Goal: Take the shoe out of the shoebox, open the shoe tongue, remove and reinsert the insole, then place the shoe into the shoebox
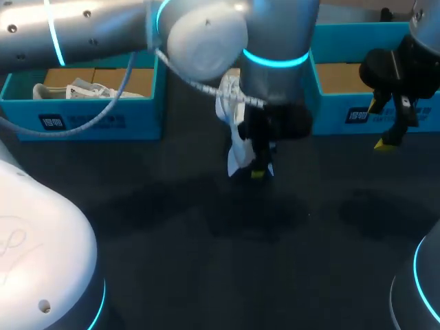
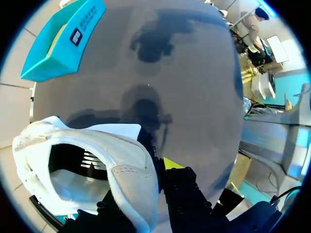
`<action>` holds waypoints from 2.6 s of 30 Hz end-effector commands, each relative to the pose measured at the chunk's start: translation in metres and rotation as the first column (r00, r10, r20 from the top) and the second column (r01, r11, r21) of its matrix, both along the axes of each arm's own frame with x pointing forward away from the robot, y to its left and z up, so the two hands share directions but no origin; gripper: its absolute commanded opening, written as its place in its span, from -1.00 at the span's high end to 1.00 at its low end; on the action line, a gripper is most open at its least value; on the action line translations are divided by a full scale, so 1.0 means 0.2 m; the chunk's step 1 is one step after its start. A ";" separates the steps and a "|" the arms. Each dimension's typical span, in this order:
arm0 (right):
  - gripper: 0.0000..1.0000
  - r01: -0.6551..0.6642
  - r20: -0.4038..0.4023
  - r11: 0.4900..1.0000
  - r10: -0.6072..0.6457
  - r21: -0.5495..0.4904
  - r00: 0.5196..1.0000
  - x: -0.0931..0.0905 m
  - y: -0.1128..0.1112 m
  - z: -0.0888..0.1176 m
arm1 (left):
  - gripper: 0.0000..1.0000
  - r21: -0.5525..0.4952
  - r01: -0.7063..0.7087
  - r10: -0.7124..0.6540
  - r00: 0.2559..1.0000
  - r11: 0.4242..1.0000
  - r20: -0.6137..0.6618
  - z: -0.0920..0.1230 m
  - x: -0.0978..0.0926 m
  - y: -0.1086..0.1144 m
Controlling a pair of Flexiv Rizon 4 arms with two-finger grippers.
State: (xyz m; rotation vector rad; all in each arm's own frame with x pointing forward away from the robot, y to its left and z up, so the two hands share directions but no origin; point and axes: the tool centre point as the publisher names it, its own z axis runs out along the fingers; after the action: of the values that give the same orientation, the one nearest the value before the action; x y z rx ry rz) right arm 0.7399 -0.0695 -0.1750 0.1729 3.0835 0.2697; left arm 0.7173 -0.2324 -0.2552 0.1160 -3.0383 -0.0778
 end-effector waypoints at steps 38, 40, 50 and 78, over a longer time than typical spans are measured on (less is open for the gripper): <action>-1.00 0.001 -0.002 1.000 -0.001 -0.003 1.000 0.01 0.01 0.00 | 1.00 -0.024 0.148 -0.148 0.989 0.989 -0.009 0.48 0.32 0.59; -1.00 0.001 -0.002 1.000 -0.001 -0.003 1.000 0.01 0.01 0.00 | 1.00 -0.018 0.150 -0.150 0.989 0.989 -0.017 0.48 0.37 0.66; -1.00 0.001 -0.002 1.000 -0.001 -0.003 1.000 0.01 0.01 0.00 | 1.00 -0.019 0.146 -0.146 0.989 0.989 -0.024 0.47 0.55 1.06; -1.00 0.001 -0.002 1.000 -0.001 -0.003 1.000 0.01 0.01 0.00 | 1.00 -0.082 0.050 -0.055 0.996 0.995 -0.063 0.46 0.84 1.95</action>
State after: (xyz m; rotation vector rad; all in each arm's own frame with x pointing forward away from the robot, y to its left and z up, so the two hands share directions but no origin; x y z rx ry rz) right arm 0.7399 -0.0695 -0.1751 0.1726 3.0834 0.2697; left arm 0.8801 0.1363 -0.1698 0.0212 -2.9772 -0.0434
